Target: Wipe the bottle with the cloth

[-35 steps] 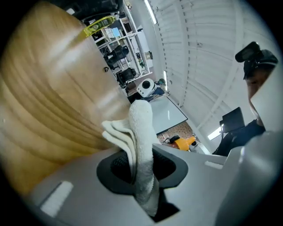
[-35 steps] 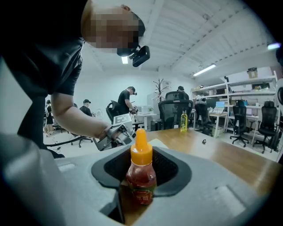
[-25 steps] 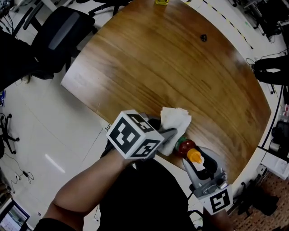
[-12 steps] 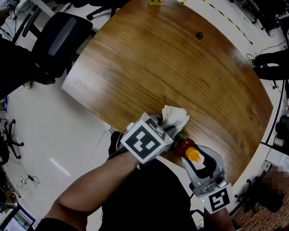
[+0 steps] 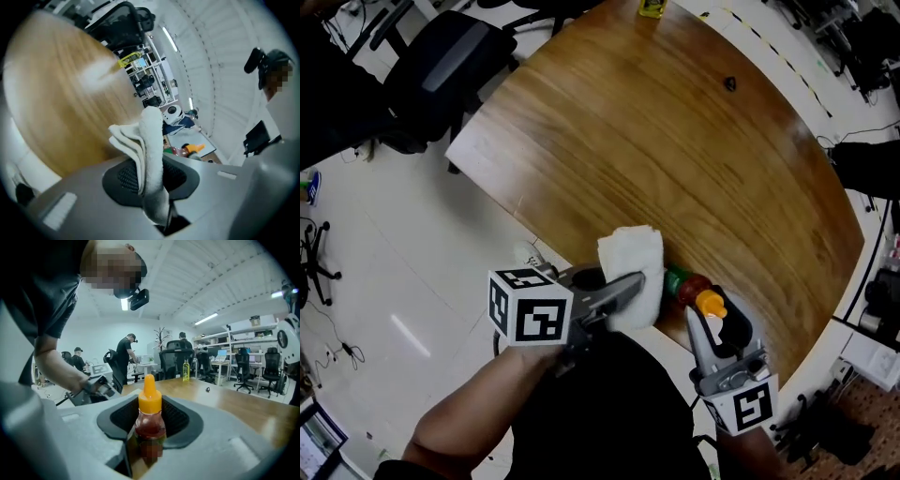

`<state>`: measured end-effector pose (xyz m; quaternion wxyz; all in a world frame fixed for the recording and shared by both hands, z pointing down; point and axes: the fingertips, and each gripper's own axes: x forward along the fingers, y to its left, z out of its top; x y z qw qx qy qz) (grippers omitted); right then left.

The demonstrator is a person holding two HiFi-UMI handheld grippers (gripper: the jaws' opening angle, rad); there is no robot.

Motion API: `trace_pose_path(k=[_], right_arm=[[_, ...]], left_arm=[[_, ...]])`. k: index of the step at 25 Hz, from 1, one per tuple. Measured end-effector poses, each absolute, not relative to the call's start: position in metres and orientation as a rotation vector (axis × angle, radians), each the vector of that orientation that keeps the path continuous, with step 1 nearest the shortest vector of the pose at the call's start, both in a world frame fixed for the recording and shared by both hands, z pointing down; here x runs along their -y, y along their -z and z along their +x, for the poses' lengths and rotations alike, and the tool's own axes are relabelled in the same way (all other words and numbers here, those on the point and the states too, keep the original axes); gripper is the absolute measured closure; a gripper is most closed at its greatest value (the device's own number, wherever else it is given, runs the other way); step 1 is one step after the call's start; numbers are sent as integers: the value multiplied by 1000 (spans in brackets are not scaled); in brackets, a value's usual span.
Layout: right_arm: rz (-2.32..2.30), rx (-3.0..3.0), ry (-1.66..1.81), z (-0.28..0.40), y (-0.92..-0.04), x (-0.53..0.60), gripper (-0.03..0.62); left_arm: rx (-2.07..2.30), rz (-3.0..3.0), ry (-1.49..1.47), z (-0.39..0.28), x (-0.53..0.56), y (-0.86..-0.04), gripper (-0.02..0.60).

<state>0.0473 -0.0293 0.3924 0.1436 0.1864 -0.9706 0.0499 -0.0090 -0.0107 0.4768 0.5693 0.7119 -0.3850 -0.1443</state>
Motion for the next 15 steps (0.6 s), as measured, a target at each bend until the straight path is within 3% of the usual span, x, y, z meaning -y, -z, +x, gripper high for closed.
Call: trace_pose_path(k=[6, 15], right_arm=[[517, 2814, -136, 43, -392, 28, 461], [575, 2825, -145, 42, -391, 27, 461]], left_arm=[[702, 1747, 585, 28, -36, -440, 482], [1035, 1550, 1031, 43, -14, -440, 482]])
